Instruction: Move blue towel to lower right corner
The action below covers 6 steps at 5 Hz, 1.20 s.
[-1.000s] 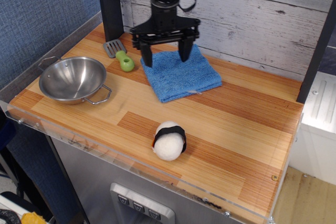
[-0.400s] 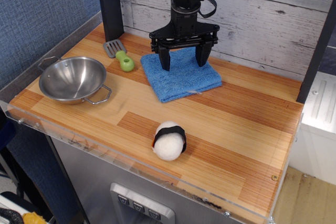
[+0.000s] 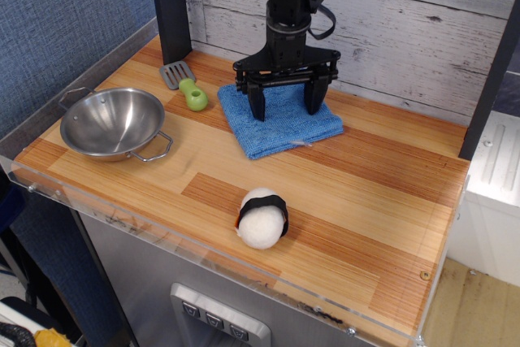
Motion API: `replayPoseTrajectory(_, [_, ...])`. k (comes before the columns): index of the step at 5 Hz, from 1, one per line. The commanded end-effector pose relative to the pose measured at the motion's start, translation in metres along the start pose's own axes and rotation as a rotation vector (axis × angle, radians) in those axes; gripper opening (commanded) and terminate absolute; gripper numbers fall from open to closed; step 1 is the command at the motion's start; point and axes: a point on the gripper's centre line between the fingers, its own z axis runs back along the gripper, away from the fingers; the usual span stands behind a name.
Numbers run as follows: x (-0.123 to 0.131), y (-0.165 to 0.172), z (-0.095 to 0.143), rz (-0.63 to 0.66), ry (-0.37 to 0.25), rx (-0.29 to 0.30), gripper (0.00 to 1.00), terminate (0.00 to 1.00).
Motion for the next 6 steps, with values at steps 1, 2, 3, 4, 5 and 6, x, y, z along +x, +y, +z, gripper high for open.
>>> replayPoseTrajectory(1, [-0.002,-0.007,0.009,-0.011,-0.011,-0.034,1.0,0.0])
replayPoseTrajectory(2, [-0.01,-0.016,0.014,-0.041,-0.011,-0.045,1.0,0.0])
replayPoseTrajectory(3, [-0.022,-0.027,0.019,-0.073,-0.007,-0.061,1.0,0.0])
replayPoseTrajectory(4, [-0.039,-0.041,0.022,-0.123,0.0,-0.079,1.0,0.0])
replayPoseTrajectory(5, [-0.058,-0.054,0.026,-0.178,0.012,-0.098,1.0,0.0])
replayPoseTrajectory(6, [-0.081,-0.065,0.03,-0.249,0.019,-0.107,1.0,0.0])
